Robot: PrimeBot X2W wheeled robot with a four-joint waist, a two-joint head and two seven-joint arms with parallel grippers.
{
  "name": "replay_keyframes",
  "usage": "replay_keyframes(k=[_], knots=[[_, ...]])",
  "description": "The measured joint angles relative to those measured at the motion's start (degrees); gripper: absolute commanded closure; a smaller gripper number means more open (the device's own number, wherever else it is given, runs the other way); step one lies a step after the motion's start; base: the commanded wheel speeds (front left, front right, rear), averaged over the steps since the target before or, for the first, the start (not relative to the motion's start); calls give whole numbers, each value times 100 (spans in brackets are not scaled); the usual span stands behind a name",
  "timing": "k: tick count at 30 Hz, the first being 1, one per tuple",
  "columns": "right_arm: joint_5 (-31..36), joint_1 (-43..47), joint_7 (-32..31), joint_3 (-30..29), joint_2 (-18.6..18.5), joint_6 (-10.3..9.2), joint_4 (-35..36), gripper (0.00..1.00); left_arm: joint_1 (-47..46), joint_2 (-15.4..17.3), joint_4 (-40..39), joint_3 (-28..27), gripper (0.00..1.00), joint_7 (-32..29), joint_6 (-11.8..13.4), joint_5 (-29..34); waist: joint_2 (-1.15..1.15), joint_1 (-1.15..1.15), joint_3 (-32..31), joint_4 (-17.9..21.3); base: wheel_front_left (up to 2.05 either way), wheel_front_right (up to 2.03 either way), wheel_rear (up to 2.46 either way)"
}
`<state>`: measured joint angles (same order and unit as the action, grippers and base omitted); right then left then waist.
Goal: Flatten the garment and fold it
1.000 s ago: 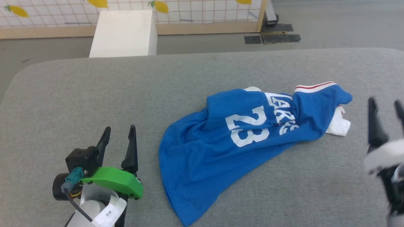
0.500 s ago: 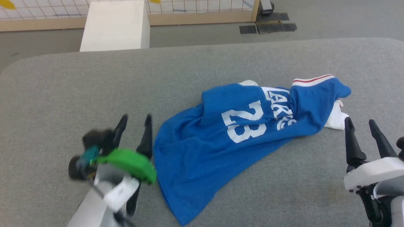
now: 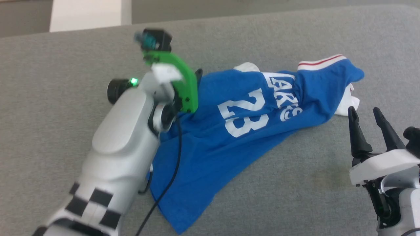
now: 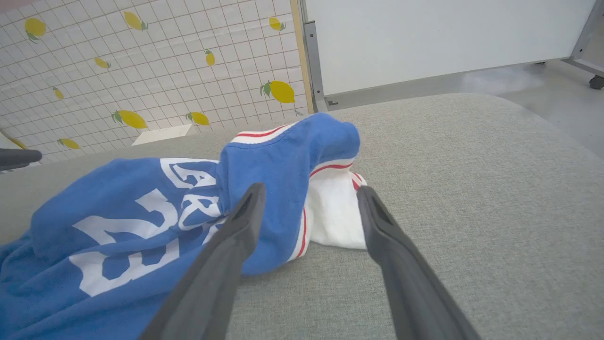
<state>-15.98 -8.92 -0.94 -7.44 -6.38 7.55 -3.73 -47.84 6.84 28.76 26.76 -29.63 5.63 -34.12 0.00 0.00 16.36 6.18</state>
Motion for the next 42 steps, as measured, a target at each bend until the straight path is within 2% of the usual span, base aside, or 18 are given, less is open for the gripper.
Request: replay_keyframes(k=[7, 10, 14, 15, 17, 22, 30, 35, 38, 42], knots=[[-77, -123, 133, 135, -22, 0, -132, 0, -777, -153, 898, 514, 0, -1771, 100, -14, 0, 1, 312, 279, 0, 0, 0], [-113, -173, 186, 147, -25, 0, -199, 0, -859, -159, 1133, 739, 0, -2205, 98, 49, 0, 1, 422, 387, 0, 0, 0], [-133, -210, 250, 166, -35, 0, -279, 0, -957, -153, 1282, 932, 0, -2382, 87, 136, 0, 1, 554, 491, 0, 0, 0], [-133, -214, 254, 164, -40, 0, -294, 0, -972, -152, 1307, 944, 50, -2416, 74, 136, 0, 1, 575, 506, 0, 0, 0], [-133, -219, 282, 159, -45, 0, -326, 0, -981, -149, 1306, 940, 100, -2343, 19, 135, 0, 1, 617, 522, 0, 0, 0], [-133, -220, 299, 180, -44, 0, -430, 0, -903, -181, 1276, 805, 100, -1782, -99, 13, 0, 1, 569, 454, 0, 0, 0], [-113, -197, 234, 201, -79, 0, -493, 0, -545, -70, 678, -49, 100, -656, -51, -517, 0, 0, 226, 135, 0, 0, 0], [-63, -80, 157, 255, -44, 0, -490, 0, -11, 347, -60, -537, 100, -346, 224, -748, 0, 0, -39, -124, 0, 0, 0], [-54, -23, 103, 268, -19, 0, -488, 0, 641, 683, -641, -836, 100, -255, 509, -827, 0, 0, -199, -304, 0, 0, 0], [-11, 16, 37, 288, 8, 0, -481, 0, 1647, 966, -1436, -1156, 100, -226, 877, -947, 0, 0, -350, -526, 0, 0, 0]])
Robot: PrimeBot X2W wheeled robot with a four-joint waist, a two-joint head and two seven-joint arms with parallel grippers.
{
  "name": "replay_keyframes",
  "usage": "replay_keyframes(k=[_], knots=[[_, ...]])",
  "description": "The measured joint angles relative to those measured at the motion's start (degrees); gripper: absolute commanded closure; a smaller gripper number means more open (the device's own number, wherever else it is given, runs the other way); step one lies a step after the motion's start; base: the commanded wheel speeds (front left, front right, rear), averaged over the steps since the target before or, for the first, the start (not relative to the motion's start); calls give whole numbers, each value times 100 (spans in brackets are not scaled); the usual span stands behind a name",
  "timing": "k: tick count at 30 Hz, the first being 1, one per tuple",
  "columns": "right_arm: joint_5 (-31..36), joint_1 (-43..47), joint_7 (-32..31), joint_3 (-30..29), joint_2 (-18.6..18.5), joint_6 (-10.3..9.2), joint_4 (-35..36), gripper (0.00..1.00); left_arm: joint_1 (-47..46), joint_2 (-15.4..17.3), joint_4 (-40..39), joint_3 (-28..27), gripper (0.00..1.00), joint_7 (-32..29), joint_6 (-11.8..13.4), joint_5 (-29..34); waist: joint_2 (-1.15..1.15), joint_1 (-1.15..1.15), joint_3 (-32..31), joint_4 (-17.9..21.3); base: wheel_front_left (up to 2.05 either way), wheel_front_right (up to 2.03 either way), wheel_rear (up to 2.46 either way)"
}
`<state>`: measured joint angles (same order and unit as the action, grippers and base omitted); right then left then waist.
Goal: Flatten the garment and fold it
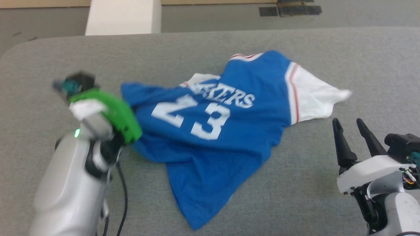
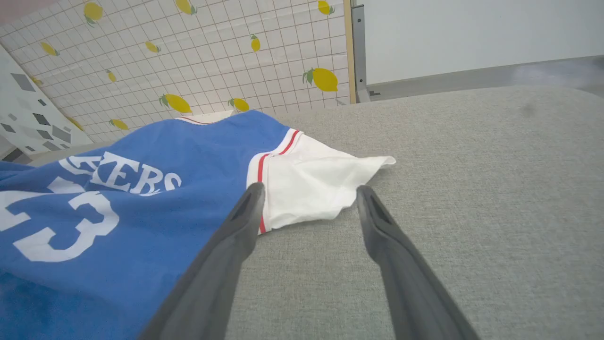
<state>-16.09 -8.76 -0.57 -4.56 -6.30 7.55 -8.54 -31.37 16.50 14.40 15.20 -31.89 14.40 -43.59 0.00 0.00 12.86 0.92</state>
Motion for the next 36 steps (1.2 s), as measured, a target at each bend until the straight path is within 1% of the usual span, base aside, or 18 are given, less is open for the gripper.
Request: replay_keyframes(k=[2, 6, 8, 10, 13, 14, 15, 17, 19, 21, 22, 25, 27, 29, 32, 35, 36], knots=[[2, 1, -5, 16, 18, 0, 16, 0, 669, 122, -420, -182, 100, 31, 225, -133, 0, 0, -72, -103, 0, 0, 0], [1, -1, -53, 66, 35, 0, 20, 0, 1915, 155, -1048, -447, 100, 80, 556, -313, 0, 0, -167, -243, 0, 0, 0], [1, -2, -53, 87, 40, 0, 18, 0, 2433, 143, -1235, -460, 100, 77, 636, -427, 0, 0, -192, -274, 0, 0, 0], [1, -7, -53, 113, 44, 0, 10, 0, 2869, 65, -1350, -437, 100, 77, 642, -530, 0, 0, -191, -280, 0, 0, 0], [1, -9, -52, 140, 45, 0, -19, 0, 3082, -83, -1463, -441, 100, 157, 642, -601, 0, 0, -181, -290, 0, 0, 0], [0, -10, -52, 146, 45, 0, -31, 0, 3091, -111, -1483, -446, 65, 176, 638, -606, 0, 0, -184, -294, 0, 0, 0], [0, -13, -52, 159, 46, 0, -44, 0, 3094, -146, -1504, -466, 0, 222, 624, -636, 0, 0, -193, -297, 0, 0, 0], [0, -27, -52, 183, 47, 0, -73, 0, 3096, -190, -1552, -514, 0, 341, 556, -692, 0, 0, -213, -296, 0, 0, 0], [-1, -46, -49, 199, 46, 0, -104, 0, 3078, -177, -1673, -602, 0, 536, 435, -701, 0, 0, -249, -289, 0, 0, 0], [-1, -47, -44, 212, 52, 0, -126, 0, 3047, -73, -1839, -651, 0, 669, 266, -687, 0, 0, -294, -275, 0, 0, 0], [-1, -47, -43, 210, 51, 0, -135, 0, 3015, -20, -1949, -721, 0, 857, 197, -626, 0, 0, -316, -265, 0, 0, 0], [-1, -46, -42, 196, 53, 0, -147, 0, 2830, 164, -2195, -883, 0, 1460, 10, -291, 0, 0, -374, -239, 0, 0, 0], [-1, -45, -42, 194, 59, 0, -147, 0, 2722, 300, -2271, -886, 0, 1891, -124, 69, 0, 0, -394, -215, 0, 0, 0], [-1, -44, -42, 174, 65, 0, -152, 0, 2680, 360, -2261, -849, 0, 2234, -230, 331, 0, 0, -405, -195, 0, 0, 0], [-1, -43, -63, 146, 75, 0, -151, 0, 2681, 345, -2174, -697, 0, 2771, -365, 688, 0, 0, -383, -172, 0, 0, 0], [0, -46, -221, 115, 58, 0, -149, 0, 2683, 263, -2034, -601, 0, 3407, -415, 1014, 0, 0, -319, -168, 0, 0, 0], [0, -52, -319, 114, 33, 0, -146, 0, 2682, 213, -2002, -581, 0, 3700, -427, 1122, 0, 0, -288, -172, 0, 0, 0]])
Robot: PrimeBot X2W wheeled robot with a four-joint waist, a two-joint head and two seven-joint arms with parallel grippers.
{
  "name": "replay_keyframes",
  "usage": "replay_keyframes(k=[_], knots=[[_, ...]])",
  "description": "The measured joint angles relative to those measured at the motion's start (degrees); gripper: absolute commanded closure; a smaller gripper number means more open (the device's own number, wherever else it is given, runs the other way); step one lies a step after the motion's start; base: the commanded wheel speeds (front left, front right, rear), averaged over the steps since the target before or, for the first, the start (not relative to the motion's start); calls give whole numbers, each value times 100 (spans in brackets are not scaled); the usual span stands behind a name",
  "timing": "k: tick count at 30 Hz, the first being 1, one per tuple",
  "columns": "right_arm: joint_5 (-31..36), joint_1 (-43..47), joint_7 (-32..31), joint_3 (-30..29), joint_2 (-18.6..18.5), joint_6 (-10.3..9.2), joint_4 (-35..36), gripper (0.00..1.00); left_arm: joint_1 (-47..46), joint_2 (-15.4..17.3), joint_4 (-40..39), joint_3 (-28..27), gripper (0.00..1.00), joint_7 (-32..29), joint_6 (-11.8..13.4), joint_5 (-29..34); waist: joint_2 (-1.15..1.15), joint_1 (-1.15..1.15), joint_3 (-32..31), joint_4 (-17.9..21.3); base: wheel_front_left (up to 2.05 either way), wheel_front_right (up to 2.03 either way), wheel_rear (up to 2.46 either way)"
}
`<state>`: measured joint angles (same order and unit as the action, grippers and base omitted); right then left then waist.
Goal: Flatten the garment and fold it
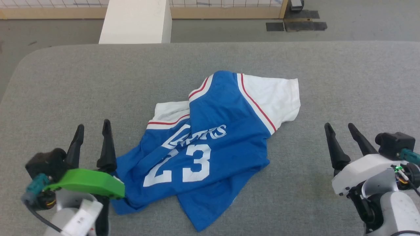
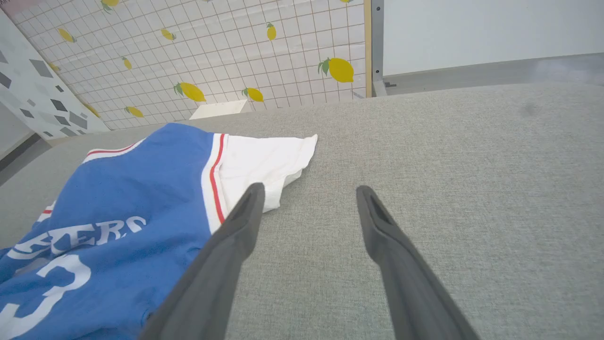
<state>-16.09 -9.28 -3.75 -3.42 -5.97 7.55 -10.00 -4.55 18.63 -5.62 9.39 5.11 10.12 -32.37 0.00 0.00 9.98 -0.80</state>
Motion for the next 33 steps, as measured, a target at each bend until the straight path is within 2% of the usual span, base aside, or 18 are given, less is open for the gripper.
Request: replay_keyframes(k=[5, 10, 15, 18, 25, 32, 33], knots=[[55, -355, -687, 23, -202, 0, 57, 0, -32, -185, 314, 159, 0, 619, -81, 268, 0, 0, 161, -38, 0, 0, 0], [219, -1276, -2068, 290, -519, 0, 49, 0, -224, -308, 580, 253, 0, 823, -176, 381, 0, 0, 366, -114, 0, 0, 0], [486, -2290, -3697, 859, -771, 1, -283, 0, -438, -422, 672, 370, 0, 912, -186, 643, 0, 0, 604, -204, 0, 0, 0], [654, -2777, -4258, 1144, -879, 1, -533, 0, -550, -457, 711, 460, 0, 916, -202, 744, 0, 0, 757, -267, 0, 0, 0], [761, -3265, -5049, 1782, -998, 1, -1135, 0, -784, -534, 780, 605, 0, 918, -258, 887, 0, 1, 1128, -447, 0, 0, 0], [514, -3471, -5219, 2268, -1079, 0, -1404, 0, -816, -543, 802, 614, 0, 917, -258, 886, 0, 1, 1357, -566, 0, 0, 0], [446, -3499, -5221, 2288, -1093, 0, -1422, 30, -816, -543, 804, 613, 0, 917, -258, 886, 0, 1, 1369, -568, 0, 0, 0]])
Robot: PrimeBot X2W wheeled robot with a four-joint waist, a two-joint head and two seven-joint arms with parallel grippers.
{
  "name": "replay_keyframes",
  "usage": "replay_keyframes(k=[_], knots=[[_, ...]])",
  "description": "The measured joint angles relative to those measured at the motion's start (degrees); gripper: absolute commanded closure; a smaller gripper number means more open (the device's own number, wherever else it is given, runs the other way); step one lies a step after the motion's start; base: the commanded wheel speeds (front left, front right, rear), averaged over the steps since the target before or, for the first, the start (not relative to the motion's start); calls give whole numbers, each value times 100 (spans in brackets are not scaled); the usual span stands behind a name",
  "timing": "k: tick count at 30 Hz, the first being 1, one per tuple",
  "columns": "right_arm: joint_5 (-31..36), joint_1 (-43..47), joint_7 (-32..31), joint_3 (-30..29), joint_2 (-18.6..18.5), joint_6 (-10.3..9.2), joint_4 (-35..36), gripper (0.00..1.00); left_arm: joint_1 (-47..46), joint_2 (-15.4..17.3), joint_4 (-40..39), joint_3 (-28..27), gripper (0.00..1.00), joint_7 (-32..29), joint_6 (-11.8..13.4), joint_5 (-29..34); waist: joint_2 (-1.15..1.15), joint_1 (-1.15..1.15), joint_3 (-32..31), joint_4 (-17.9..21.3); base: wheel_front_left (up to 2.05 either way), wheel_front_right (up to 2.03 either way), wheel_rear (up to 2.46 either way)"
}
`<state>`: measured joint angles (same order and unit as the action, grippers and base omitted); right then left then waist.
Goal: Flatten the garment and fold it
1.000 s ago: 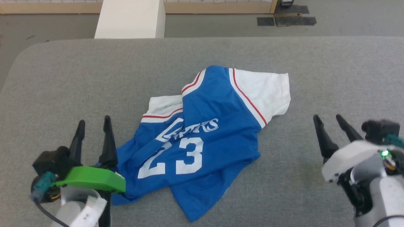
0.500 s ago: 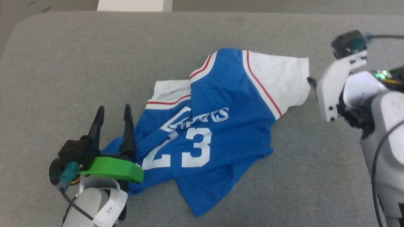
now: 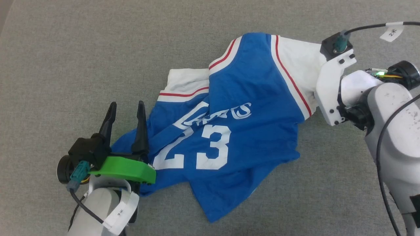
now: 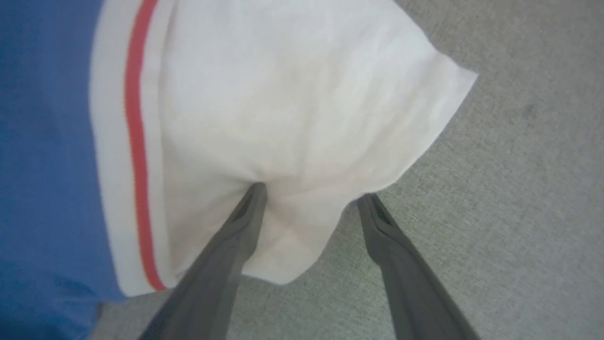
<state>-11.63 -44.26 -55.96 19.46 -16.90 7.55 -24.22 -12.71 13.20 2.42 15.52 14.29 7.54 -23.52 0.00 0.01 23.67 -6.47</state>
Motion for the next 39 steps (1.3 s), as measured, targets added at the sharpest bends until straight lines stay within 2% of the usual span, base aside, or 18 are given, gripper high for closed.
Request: replay_keyframes(k=[1, 2, 5, 10, 15, 20, 24, 29, 30, 31, 32, 35, 39], knots=[[-65, -26, 11, 55, -29, 0, -9, 56, -2, 1, 3, 1, 0, 0, -2, -2, 0, 0, 6, 3, 0, 0, 0], [-136, -36, 83, 101, -48, 0, -12, 100, -4, 1, 10, 3, 0, -3, -21, -3, 0, 0, 3, 11, 0, 0, 0], [-375, -35, 276, 127, -56, 3, -69, 100, -7, 3, 23, 9, 0, -8, -44, -18, 0, 0, -40, 54, 0, 0, 0], [-681, 42, 734, -237, -140, 2, -26, 100, -2, 16, 58, 22, 0, -48, -53, -80, 0, 0, -218, 141, 0, 0, 0], [-878, 531, 1135, -965, -367, 2, 508, 100, 63, 75, 70, 7, 0, -111, -96, -138, 0, 0, -480, 279, 0, 0, 0], [-903, 1548, 1185, -1918, -519, 2, 1009, 100, 177, 119, 52, -11, 0, -167, -96, -289, 0, 0, -745, 435, 0, 0, 0], [-909, 2654, 1042, -2685, -278, 1, 1246, 100, 242, 134, 21, -12, 0, -219, -96, -343, 0, -1, -938, 538, 0, 0, 0], [-821, 3626, 879, -3209, 344, 1, 1472, 100, 247, 138, -11, -12, 0, -289, -99, -413, 0, -1, -1038, 637, 0, 0, 0], [-805, 3662, 894, -3282, 458, 1, 1539, 84, 255, 141, -8, -14, 0, -319, -99, -428, 0, -1, -1042, 657, 0, 0, 0], [-789, 3667, 921, -3322, 524, 1, 1586, 29, 271, 146, -5, -16, 0, -337, -99, -432, 0, -1, -1045, 673, 0, 0, 0], [-756, 3667, 967, -3351, 600, 1, 1635, 0, 295, 153, -2, -20, 0, -337, -99, -432, 0, -1, -1049, 695, 0, 0, 0], [-776, 3669, 1270, -3442, 808, 1, 1830, 0, 341, 165, 16, -21, 0, -357, -96, -458, 0, -1, -1089, 750, 0, 0, 0], [-858, 3659, 2225, -3753, 946, 0, 2260, 0, 398, 185, 43, -22, 0, -371, -94, -478, 0, -1, -1189, 814, 0, 0, 0]])
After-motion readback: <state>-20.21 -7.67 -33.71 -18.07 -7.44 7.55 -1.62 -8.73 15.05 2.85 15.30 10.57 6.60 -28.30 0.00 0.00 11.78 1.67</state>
